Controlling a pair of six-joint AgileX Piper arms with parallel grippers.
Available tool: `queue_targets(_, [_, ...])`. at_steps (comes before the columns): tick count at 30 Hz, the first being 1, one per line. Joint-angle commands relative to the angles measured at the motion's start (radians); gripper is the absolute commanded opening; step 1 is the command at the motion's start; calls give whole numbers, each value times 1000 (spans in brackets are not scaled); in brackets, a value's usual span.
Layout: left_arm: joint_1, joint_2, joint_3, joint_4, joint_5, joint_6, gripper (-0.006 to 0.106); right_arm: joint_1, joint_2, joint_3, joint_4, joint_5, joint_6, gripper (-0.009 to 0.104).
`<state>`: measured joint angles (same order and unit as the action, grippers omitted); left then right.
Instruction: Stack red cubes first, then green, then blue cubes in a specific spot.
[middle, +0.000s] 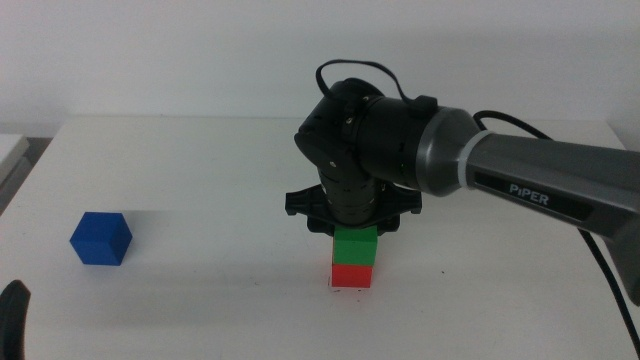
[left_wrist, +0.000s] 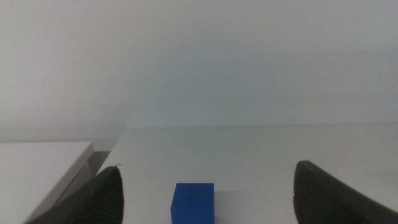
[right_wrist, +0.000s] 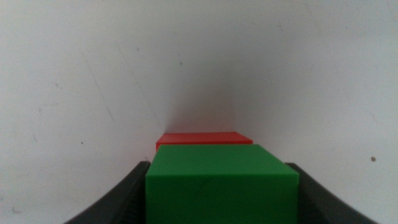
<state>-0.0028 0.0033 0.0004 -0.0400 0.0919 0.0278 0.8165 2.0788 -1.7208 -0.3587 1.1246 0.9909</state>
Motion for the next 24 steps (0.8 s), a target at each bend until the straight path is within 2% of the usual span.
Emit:
queue_targets(1, [-6, -3, 0, -2, -7, -1, 94, 2, 2, -6, -19, -2, 6, 0])
queue_targets(5, [-6, -3, 0, -2, -7, -1, 94, 2, 8, -6, -19, -2, 6, 1])
queue_targets(8, [-6, -3, 0, -2, -7, -1, 94, 2, 12, -6, -15, 0, 4, 22])
queue_targets(9, [-6, -3, 0, -2, -7, -1, 94, 2, 12, -6, -3, -8, 4, 42])
queue_targets(12, [-6, -3, 0, -2, -7, -1, 94, 2, 10, -6, -8, -22, -1, 72])
queue_targets(15, [-6, -3, 0, -2, -7, -1, 94, 2, -12, -6, -28, -16, -67, 92])
queue_targets(19, [-6, -3, 0, -2, -7, -1, 94, 17, -154, 17, -42, 3, -167, 93])
queue_targets(24, [-6, -3, 0, -2, -7, -1, 94, 62, -536, 265, -160, -82, -261, 93])
